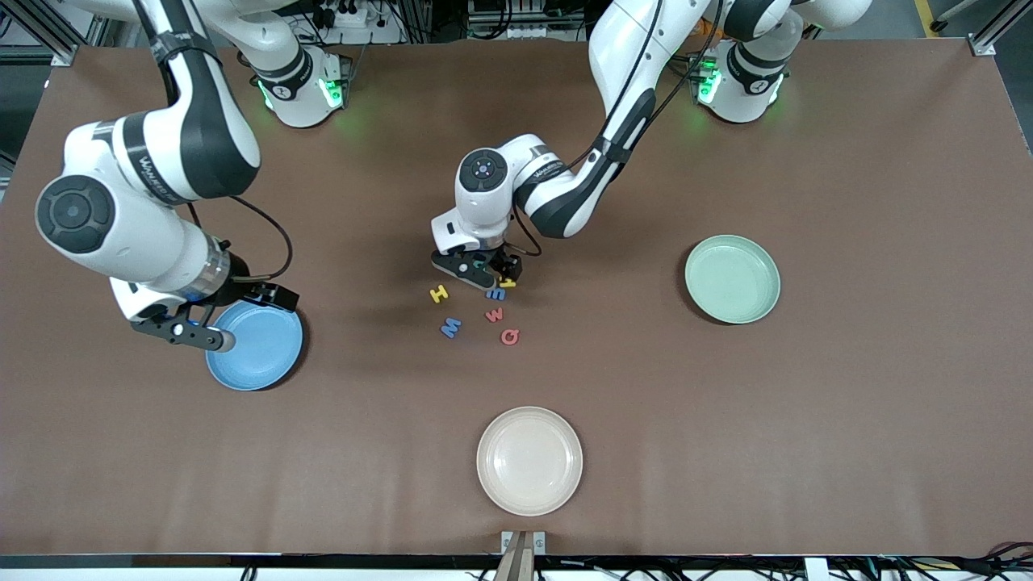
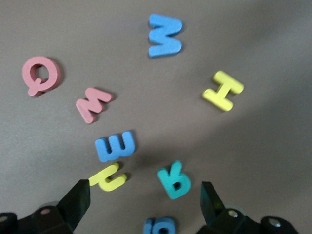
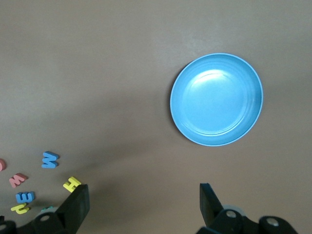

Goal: Sort uppercase to blue plate, lowercase to green plate
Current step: 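Move the left gripper over the letters while the right gripper nears the blue plate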

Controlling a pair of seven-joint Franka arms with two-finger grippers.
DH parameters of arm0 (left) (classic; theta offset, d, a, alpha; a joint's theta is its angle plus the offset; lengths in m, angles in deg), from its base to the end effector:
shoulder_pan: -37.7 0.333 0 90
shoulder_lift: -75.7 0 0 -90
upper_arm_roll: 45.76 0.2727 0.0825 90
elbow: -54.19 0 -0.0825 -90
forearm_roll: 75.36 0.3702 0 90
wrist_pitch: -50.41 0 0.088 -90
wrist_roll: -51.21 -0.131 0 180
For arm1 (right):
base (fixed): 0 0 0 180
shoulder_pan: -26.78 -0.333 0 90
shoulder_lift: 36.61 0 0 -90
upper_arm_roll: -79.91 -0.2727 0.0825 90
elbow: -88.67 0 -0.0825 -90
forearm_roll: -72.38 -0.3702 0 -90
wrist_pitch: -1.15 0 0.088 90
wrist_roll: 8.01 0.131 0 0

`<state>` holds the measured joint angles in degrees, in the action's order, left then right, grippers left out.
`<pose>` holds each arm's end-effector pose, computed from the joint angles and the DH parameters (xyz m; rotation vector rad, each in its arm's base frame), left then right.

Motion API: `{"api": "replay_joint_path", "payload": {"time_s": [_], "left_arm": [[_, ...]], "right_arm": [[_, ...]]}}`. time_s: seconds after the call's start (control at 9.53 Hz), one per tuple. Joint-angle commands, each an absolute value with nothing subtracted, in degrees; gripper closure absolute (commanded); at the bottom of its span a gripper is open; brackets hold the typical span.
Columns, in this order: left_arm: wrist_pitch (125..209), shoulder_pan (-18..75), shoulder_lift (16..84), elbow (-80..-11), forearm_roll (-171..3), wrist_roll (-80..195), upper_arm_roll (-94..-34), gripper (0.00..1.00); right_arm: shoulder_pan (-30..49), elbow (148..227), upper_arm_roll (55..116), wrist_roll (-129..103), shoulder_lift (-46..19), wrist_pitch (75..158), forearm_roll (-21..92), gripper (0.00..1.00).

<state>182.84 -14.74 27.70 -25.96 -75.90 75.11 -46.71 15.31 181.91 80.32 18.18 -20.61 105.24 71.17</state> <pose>0.4171 -0.5590 0.1664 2.9823 -0.7657 0.0714 0.5953 0.1189 0.3899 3.0985 -0.4208 -0.1424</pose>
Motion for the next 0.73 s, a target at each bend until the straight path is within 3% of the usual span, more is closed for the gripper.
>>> {"api": "replay_joint_path", "payload": {"time_s": [0.0, 0.63], "left_arm": [[179.1, -14.6, 29.1, -26.7, -75.4, 71.6, -45.8, 0.0], [178.0, -13.7, 28.0, -26.5, -76.1, 69.0, -45.4, 0.0]], "right_arm": [[17.2, 180.6, 80.0, 18.0, -19.0, 104.4, 68.2, 0.0], [18.1, 181.0, 80.0, 17.7, -18.6, 103.5, 68.0, 0.0]]}}
